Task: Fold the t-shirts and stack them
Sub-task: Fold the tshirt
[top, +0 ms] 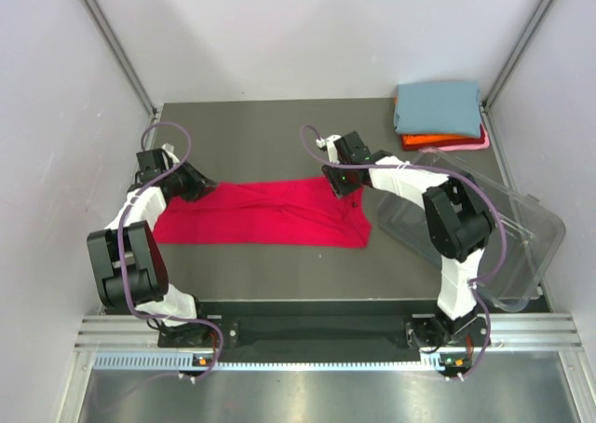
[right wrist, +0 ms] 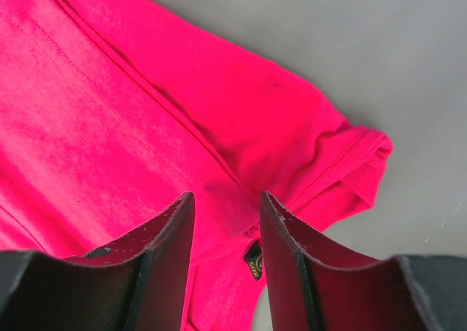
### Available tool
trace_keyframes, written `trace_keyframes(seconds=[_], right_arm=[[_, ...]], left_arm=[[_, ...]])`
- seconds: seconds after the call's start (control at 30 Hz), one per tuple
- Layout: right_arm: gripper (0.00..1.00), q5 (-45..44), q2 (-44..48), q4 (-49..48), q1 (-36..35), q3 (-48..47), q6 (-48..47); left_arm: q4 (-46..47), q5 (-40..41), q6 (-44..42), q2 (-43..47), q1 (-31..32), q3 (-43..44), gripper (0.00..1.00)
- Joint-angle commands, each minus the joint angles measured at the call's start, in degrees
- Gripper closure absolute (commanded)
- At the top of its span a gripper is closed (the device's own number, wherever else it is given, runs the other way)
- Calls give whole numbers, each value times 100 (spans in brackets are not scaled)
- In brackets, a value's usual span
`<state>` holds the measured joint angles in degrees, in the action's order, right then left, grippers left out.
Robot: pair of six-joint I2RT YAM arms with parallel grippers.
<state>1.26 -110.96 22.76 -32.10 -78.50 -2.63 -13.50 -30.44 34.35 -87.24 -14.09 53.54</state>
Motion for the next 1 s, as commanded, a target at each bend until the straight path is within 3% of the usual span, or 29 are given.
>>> trace_keyframes(seconds=[0.0,0.23,0.33,0.37,0.43,0.7,0.97], right_arm=[[58,-99,-66,-105,28,-192,-106],[63,-161,-110,-97,28,-175,-79],[81,-143,-40,-114,28,-131,-71],[92,-152,-5,-123,28,-87,-71],[100,93,118,-149,28,-43,-62],[100,314,777,-123,-42,151,228],[97,323,1076,-185,-569,467,413]], left_arm=[[154,-15,-113,190,38,-10,74],[163,-6,-121,181,46,-19,74],[163,11,-121,190,55,-10,74],[154,20,-121,199,46,-1,74],[128,46,-139,190,55,42,74],[58,134,-156,181,151,60,73],[-241,328,-271,260,424,192,70]])
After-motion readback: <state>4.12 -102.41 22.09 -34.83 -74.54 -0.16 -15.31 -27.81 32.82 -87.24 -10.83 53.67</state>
